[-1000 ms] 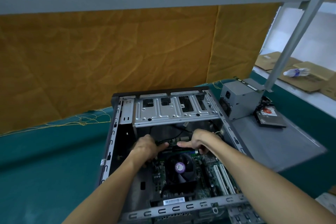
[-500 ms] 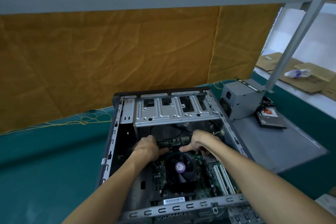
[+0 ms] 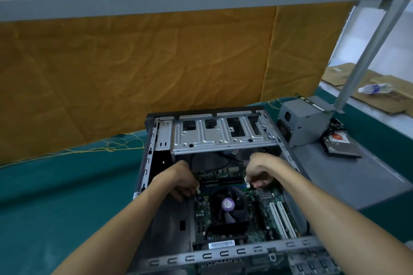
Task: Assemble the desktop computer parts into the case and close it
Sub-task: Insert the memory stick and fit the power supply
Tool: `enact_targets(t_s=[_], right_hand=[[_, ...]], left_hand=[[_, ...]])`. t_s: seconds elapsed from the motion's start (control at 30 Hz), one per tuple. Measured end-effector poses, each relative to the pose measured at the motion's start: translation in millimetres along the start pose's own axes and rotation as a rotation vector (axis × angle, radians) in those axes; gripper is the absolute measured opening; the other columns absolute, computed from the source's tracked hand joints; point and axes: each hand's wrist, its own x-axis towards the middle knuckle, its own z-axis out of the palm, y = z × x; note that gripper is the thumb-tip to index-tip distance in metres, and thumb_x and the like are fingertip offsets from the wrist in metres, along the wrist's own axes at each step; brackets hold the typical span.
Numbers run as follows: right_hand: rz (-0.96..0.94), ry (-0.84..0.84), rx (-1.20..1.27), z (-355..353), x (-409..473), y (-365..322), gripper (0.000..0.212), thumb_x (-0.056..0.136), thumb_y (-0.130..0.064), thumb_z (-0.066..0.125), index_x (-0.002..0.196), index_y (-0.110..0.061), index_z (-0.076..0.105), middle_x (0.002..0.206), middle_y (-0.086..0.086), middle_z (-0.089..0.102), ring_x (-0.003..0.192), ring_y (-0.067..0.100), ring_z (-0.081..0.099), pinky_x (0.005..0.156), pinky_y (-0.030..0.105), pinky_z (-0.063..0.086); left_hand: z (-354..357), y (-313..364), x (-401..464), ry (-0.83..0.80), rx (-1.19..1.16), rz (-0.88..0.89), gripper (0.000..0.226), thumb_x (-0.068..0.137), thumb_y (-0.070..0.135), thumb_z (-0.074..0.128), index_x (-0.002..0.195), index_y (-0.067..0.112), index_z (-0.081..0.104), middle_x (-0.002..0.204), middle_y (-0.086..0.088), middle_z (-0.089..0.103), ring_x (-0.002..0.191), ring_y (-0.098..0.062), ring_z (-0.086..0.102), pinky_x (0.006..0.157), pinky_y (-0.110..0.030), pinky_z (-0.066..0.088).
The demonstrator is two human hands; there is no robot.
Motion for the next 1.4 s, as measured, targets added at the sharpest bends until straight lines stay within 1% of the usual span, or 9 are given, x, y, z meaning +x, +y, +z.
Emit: enact_targets(t_s=[0.1,0.17,0.47,0.73,0.93,1.03,1.17,1.27,1.4], right_hand=[[0.001,0.049,0.049,4.7,6.5,1.6,0.015,0.096,-0.010,0.067,0.099,0.005,0.065,0.080,0.016,0.076,0.070,0.022,0.069,0.086,0.033,0.061],[-0.012,0.068,0.058,6.7,8.4,2.5,0.022,0.094,-0.011,0.070,0.106,0.008,0.067,0.092,0.019,0.077,0.080,0.025,0.072,0.090,0.037,0.061],[-0.021,0.113,0.034,5.4,2.3,0.4,0.017,0.100,-0.009,0.063,0.096,0.007,0.063,0.063,0.012,0.073,0.052,0.016,0.070,0.067,0.029,0.064],[-0.087,0.262,0.019,15.6,-23.2,0.0,0.012,0.097,0.002,0.061,0.087,0.008,0.057,0.077,0.026,0.072,0.054,0.024,0.073,0.057,0.035,0.064],[-0.583,0.236,0.553,-11.5,-70.8,35.4,0.009,0.096,-0.007,0.067,0.090,-0.003,0.072,0.062,0.007,0.068,0.051,0.018,0.065,0.047,0.029,0.056],[-0.707,0.435,0.727,-35.8,-83.6,52.7,0.010,0.096,-0.012,0.070,0.088,-0.009,0.075,0.062,0.002,0.068,0.050,0.015,0.060,0.043,0.025,0.048],[-0.569,0.893,0.800,-81.5,-60.4,68.3,0.018,0.095,-0.015,0.069,0.079,-0.023,0.072,0.068,-0.007,0.070,0.064,0.013,0.064,0.058,0.027,0.049],[-0.347,1.164,0.546,-118.7,-30.7,86.4,0.011,0.099,-0.017,0.063,0.100,-0.016,0.074,0.103,0.003,0.071,0.093,0.021,0.066,0.077,0.031,0.052],[-0.067,1.095,0.153,-152.9,0.2,108.5,0.035,0.105,-0.027,0.049,0.133,-0.009,0.061,0.133,0.020,0.051,0.123,0.041,0.051,0.103,0.048,0.046]], left_hand=[[2.0,-0.3,0.9,0.029,0.006,0.019,0.019,0.094,0.020,0.072,0.088,0.002,0.075,0.075,-0.004,0.077,0.066,-0.013,0.074,0.057,-0.034,0.063],[3.9,0.6,0.5,0.054,0.025,0.024,0.019,0.092,0.020,0.074,0.088,0.001,0.076,0.075,-0.004,0.078,0.068,-0.013,0.075,0.059,-0.035,0.063],[4.0,1.0,-5.4,0.140,0.087,0.103,0.008,0.090,0.006,0.072,0.093,0.000,0.074,0.077,-0.009,0.076,0.072,-0.019,0.076,0.067,-0.038,0.065],[5.6,6.5,-28.7,0.301,0.511,0.280,0.018,0.094,0.010,0.064,0.111,0.007,0.067,0.108,-0.011,0.071,0.098,-0.029,0.070,0.081,-0.036,0.059],[-2.4,34.7,-51.2,0.625,0.317,0.835,0.011,0.098,0.032,0.057,0.097,0.030,0.068,0.093,0.013,0.071,0.082,-0.011,0.067,0.069,-0.032,0.056],[1.2,57.1,-36.7,0.761,0.158,0.958,0.006,0.098,0.032,0.058,0.095,0.030,0.062,0.091,0.015,0.064,0.080,-0.008,0.062,0.065,-0.034,0.055],[9.2,79.1,-1.6,0.789,0.212,0.870,0.018,0.103,0.032,0.053,0.114,0.026,0.066,0.112,0.009,0.061,0.103,-0.017,0.058,0.086,-0.036,0.051],[14.1,78.0,12.1,0.861,0.287,0.839,0.027,0.105,0.040,0.045,0.118,0.029,0.066,0.117,0.012,0.058,0.106,-0.015,0.056,0.088,-0.034,0.049],[16.3,75.0,11.8,0.893,0.300,0.831,0.031,0.106,0.040,0.040,0.121,0.029,0.065,0.120,0.013,0.056,0.105,-0.013,0.057,0.085,-0.031,0.050]])
